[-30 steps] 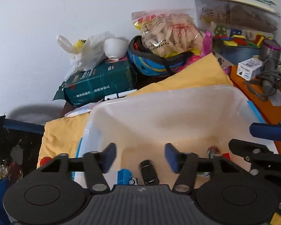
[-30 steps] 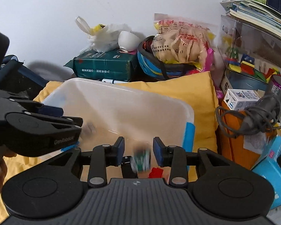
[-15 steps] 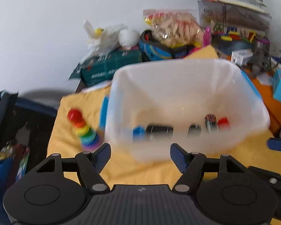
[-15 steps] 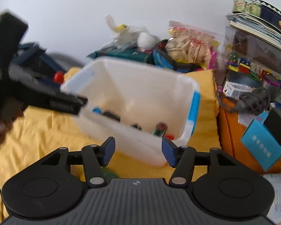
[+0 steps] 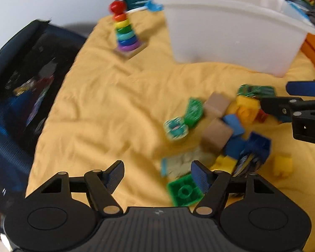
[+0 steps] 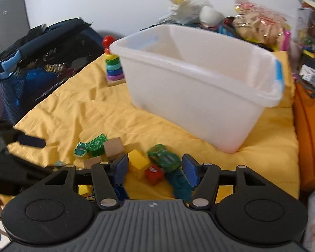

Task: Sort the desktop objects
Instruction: 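Move both tools back toward the toy pile, then grasp the olive toy figure with left tool while right tool grasps teal toy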

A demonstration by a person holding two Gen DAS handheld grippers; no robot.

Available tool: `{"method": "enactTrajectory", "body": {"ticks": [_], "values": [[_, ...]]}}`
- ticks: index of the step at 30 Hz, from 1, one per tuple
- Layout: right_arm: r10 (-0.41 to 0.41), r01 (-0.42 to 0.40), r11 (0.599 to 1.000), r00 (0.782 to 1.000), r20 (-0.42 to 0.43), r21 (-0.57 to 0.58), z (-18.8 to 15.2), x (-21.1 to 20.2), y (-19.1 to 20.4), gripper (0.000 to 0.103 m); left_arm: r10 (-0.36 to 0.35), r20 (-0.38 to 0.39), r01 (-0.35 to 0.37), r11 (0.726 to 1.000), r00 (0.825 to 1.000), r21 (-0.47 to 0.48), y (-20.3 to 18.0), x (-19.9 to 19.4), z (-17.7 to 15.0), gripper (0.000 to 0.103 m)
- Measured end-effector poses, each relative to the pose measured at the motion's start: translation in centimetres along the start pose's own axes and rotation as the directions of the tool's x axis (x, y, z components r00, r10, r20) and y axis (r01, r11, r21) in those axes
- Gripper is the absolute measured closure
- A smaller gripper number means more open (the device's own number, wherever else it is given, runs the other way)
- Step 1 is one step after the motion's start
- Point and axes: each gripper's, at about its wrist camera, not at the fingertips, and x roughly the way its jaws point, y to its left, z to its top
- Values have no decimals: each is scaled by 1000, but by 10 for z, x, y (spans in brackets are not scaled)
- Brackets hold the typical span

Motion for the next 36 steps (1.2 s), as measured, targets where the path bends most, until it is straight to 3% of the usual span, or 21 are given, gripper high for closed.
{"method": "enactTrajectory", "body": {"ticks": [6,8,11,14,18,21,24,29,31,36], "values": [[28,-29,1000,999,-22,-3,-9,5,16,43,2,51,-3,1000,999,20,16,1,4,30],[1,-1,1000,1000,-18,-6,-6,6,21,43,-11,31,10,1000,999,26,22,5,9,30],[-18,18,999,1000,-11,36,-3,6,23,43,-69,56,67,997,996,40,29,5,7,30],[-61,62,997,998,-23,45,-7,13,27,42,-111,28,109,992,993,60,36,14,6,30],[-63,68,996,995,-74,66,-17,11,30,44,-238,28,237,970,971,48,48,16,-1,30],[-99,100,995,990,-102,9,-28,6,38,46,-275,18,273,959,961,71,49,15,-9,31],[-88,91,996,989,-122,15,-37,-2,40,46,-294,5,292,954,956,70,50,14,-17,31],[-143,145,989,975,-170,-4,-46,-8,38,46,-309,-23,310,946,951,100,47,7,-26,32],[-146,146,989,971,-190,-14,-50,-8,37,45,-296,10,294,951,955,98,49,3,-25,35],[-100,99,995,985,-138,-16,-52,-19,39,45,-306,43,292,935,951,202,38,2,-9,39]]}}
